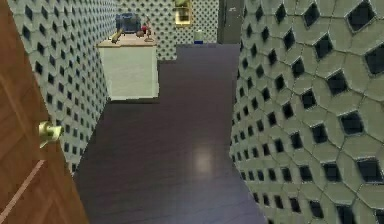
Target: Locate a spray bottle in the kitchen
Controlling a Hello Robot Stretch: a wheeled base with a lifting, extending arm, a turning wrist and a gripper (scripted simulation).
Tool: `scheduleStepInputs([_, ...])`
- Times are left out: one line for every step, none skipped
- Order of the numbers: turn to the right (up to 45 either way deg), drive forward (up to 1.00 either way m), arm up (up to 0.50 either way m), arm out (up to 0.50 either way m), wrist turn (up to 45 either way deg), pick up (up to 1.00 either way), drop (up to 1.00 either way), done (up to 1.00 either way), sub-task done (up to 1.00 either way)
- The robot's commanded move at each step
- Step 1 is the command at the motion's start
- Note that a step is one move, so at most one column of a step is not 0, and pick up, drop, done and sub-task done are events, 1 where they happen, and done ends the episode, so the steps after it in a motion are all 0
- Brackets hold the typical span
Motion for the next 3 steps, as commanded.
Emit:
scheduleStepInputs([0.0,1.0,0.0,0.0,0.0,0.0,0.0,0.0,0.0])
scheduleStepInputs([-3.0,0.0,0.0,0.0,0.0,0.0,0.0,0.0,0.0])
scheduleStepInputs([0.0,1.0,0.0,0.0,0.0,0.0,0.0,0.0,0.0])
